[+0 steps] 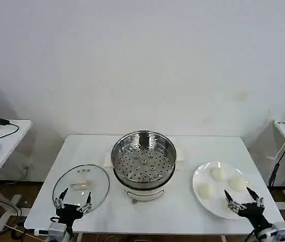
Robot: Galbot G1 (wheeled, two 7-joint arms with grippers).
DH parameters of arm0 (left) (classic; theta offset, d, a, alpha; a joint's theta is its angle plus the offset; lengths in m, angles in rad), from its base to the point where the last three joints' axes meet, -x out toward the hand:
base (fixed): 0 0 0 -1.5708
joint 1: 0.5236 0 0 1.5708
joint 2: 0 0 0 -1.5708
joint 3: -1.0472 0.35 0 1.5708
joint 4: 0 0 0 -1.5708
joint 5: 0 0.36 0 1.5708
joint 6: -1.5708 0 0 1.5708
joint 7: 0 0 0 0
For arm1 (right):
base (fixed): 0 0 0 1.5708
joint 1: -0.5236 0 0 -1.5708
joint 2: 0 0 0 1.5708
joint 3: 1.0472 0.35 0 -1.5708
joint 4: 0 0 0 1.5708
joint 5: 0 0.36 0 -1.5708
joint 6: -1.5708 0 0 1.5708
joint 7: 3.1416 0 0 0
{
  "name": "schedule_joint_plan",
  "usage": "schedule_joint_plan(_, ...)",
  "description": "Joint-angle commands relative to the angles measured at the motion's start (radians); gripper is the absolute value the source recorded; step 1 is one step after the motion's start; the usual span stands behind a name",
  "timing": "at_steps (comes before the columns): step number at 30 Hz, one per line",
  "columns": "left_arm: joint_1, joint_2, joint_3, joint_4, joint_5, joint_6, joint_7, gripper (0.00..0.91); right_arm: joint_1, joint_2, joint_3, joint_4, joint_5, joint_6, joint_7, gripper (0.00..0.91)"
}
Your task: Take steamed baozi put them in steamer then cover it.
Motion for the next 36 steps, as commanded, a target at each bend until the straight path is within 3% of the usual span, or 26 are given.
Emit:
schedule_joint_plan(1, 0.001, 0.001, 0.001, 0.001, 0.001, 0.001, -0.001, 0.907, 0.004, -0.040, 0.007, 0.005, -0.003, -0.021, 0.032, 0.907)
schedule_joint_plan(4, 0.002, -0.003, -0.001, 0.001, 0.000, -0.001, -0.003, 0.907, 0.077, -0.113, 0.041, -0.010, -0.022, -0.055, 0.031, 0.907)
schedule_joint_plan(6, 0.002, -0.005, -0.002, 0.002, -0.002, -0.003, -0.005, 0.907, 0.152, -0.221, 0.052, -0.045, -0.113, -0.078, 0.010, 0.907)
schedule_joint_plan(8, 0.003, -0.005, -0.003, -0.001, -0.001, -0.007, -0.006, 0.907, 0.214, -0.294, 0.053, -0.071, -0.136, -0.125, -0.071, 0.907)
schedule_joint_plan(10, 0.012, -0.002, -0.004, -0.013, -0.002, -0.016, -0.001, 0.907, 0.270, -0.374, 0.012, -0.100, -0.167, -0.247, -0.158, 0.907)
schedule_joint_plan(11, 0.014, -0.002, -0.005, -0.018, -0.002, -0.016, -0.001, 0.907, 0.284, -0.393, -0.003, -0.108, -0.199, -0.259, -0.184, 0.907)
schedule_joint_plan(12, 0.016, -0.004, -0.005, -0.023, 0.000, -0.015, -0.003, 0.907, 0.317, -0.433, -0.028, -0.133, -0.261, -0.253, -0.274, 0.907)
schedule_joint_plan(13, 0.017, -0.004, -0.006, -0.027, 0.001, -0.015, -0.003, 0.907, 0.346, -0.451, -0.040, -0.151, -0.316, -0.246, -0.304, 0.907)
schedule_joint_plan(14, 0.018, -0.005, -0.007, -0.030, 0.001, -0.015, -0.004, 0.907, 0.364, -0.473, -0.046, -0.162, -0.336, -0.242, -0.404, 0.907)
schedule_joint_plan(15, 0.020, -0.006, -0.008, -0.036, 0.003, -0.015, -0.004, 0.907, 0.386, -0.502, -0.067, -0.174, -0.409, -0.248, -0.469, 0.907)
schedule_joint_plan(16, 0.020, -0.007, -0.009, -0.039, 0.004, -0.015, -0.005, 0.907, 0.416, -0.531, -0.092, -0.181, -0.440, -0.274, -0.518, 0.907)
schedule_joint_plan(17, 0.023, -0.009, -0.011, -0.042, 0.005, -0.016, -0.006, 0.907, 0.429, -0.545, -0.106, -0.183, -0.464, -0.279, -0.528, 0.907)
schedule_joint_plan(18, 0.025, -0.010, -0.014, -0.046, 0.007, -0.016, -0.006, 0.907, 0.447, -0.579, -0.141, -0.186, -0.504, -0.287, -0.585, 0.907)
schedule_joint_plan(19, 0.030, -0.012, -0.015, -0.050, 0.009, -0.016, -0.005, 0.907, 0.453, -0.598, -0.154, -0.187, -0.527, -0.286, -0.619, 0.907)
schedule_joint_plan(21, 0.036, -0.018, -0.016, -0.059, 0.017, -0.020, -0.001, 0.907, 0.506, -0.650, -0.205, -0.203, -0.576, -0.263, -0.735, 0.907)
schedule_joint_plan(24, 0.039, -0.026, -0.007, -0.081, 0.029, -0.018, 0.007, 0.907, 0.596, -0.703, -0.322, -0.243, -0.617, -0.234, -0.762, 0.907)
schedule_joint_plan(28, 0.043, -0.029, 0.008, -0.110, 0.040, -0.017, 0.025, 0.907, 0.772, -0.736, -0.511, -0.315, -0.645, -0.166, -0.841, 0.907)
schedule_joint_plan(33, 0.061, -0.024, 0.007, -0.135, 0.032, -0.017, 0.032, 0.907, 1.055, -0.710, -0.816, -0.447, -0.679, -0.082, -0.939, 0.907)
schedule_joint_plan(36, 0.062, -0.025, 0.002, -0.132, 0.031, -0.017, 0.033, 0.907, 1.158, -0.674, -0.924, -0.551, -0.717, -0.050, -1.044, 0.907)
